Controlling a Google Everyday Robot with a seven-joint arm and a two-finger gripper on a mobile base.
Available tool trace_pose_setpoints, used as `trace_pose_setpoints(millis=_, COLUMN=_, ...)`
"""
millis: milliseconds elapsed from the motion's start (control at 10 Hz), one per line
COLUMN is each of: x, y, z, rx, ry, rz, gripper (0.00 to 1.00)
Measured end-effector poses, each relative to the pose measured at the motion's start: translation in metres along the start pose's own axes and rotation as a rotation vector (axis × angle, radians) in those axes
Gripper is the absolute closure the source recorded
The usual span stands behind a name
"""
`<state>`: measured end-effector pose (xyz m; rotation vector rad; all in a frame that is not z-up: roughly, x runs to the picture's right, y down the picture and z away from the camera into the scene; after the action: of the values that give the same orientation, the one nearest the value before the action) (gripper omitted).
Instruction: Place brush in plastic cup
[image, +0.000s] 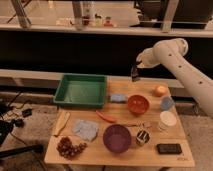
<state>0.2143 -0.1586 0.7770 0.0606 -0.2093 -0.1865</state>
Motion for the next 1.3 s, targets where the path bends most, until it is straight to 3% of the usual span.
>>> trace_pose_setpoints(millis=500, x=0.029, y=0.004, z=-0.062, rx=0.081, ry=0.049, rz=0.049, gripper=1.00)
trace_pose_setpoints(millis=800, x=0.044, y=0.014, z=-0.090, rx=0.110, ry=0.079, rz=0.078, gripper=1.00)
trace_pose_setpoints(millis=1100, x=0.052, y=0.026, z=-0.113, rx=0.122, ry=0.108, rz=0.105, gripper=1.00)
trace_pose_setpoints(millis=1300, x=0.052, y=0.027, z=-0.113, rx=0.122, ry=0.108, rz=0.106, gripper=1.00)
